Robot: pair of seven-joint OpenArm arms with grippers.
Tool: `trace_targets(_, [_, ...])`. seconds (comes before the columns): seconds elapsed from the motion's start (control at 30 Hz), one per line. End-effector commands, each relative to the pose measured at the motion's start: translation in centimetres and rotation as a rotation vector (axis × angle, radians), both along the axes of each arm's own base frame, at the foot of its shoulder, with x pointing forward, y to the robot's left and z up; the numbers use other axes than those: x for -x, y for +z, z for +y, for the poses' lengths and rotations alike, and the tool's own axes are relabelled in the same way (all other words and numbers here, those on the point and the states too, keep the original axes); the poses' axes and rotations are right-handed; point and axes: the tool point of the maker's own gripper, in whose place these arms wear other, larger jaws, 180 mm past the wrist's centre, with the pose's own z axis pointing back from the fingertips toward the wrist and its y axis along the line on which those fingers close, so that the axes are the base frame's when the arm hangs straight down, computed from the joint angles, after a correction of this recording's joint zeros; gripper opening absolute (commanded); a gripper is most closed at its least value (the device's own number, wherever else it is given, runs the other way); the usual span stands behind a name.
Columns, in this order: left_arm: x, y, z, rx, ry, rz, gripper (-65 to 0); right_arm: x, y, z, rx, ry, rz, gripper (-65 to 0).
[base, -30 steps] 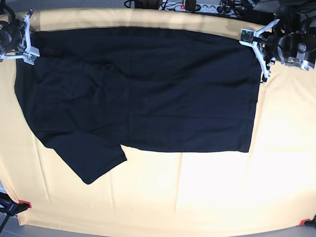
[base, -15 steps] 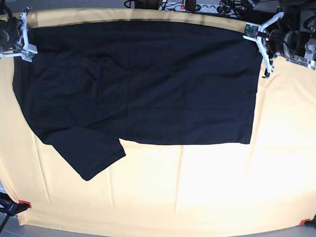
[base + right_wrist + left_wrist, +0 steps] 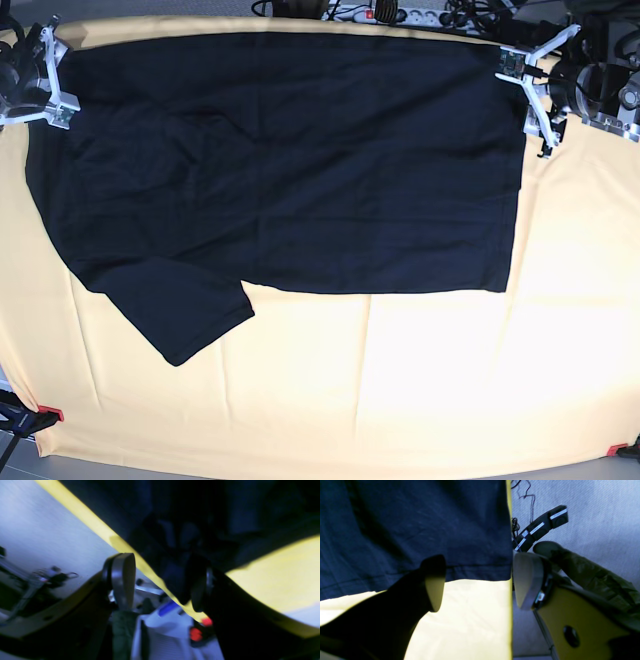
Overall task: Fold the T-shirt properly
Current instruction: 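Hold the edge with both grippers and drag the shirt further toward the robot, then release the shirt and move the left gripper toward the shirt's hem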
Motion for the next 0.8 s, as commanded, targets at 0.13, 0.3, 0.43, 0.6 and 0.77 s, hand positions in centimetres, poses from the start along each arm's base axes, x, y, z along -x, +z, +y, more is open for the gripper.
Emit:
trace_targets(0.13, [-1.6, 0.7, 1.2, -0.071, -0.052, -0.097, -21.5, -2.0, 1.7, -0.9, 0.071, 0.042, -0.07, -29.4])
trace_targets(0.3, [-4.1, 1.3, 1.0, -0.085, -0.027, -0.252, -21.5, -4.2, 3.7, -2.2, 0.118, -0.01, -0.176, -29.4])
trace_targets(0.43, [-6.1, 1.8, 0.8, -0.079, 0.022, -0.364, -21.5, -7.2, 6.3, -2.8, 0.108, -0.074, -0.336, -29.4])
trace_targets(0.6, [-10.1, 3.3, 0.8, -0.045, 0.173, -0.584, -21.5, -10.4, 8.2, -2.1, 0.007, -0.177, -0.545, -29.4])
trace_targets(0.77, [-13.7, 3.8, 1.5, -0.006, 0.337, -0.731, -21.5, -10.6, 7.8, -1.3, -0.046, -0.215, -0.579, -29.4])
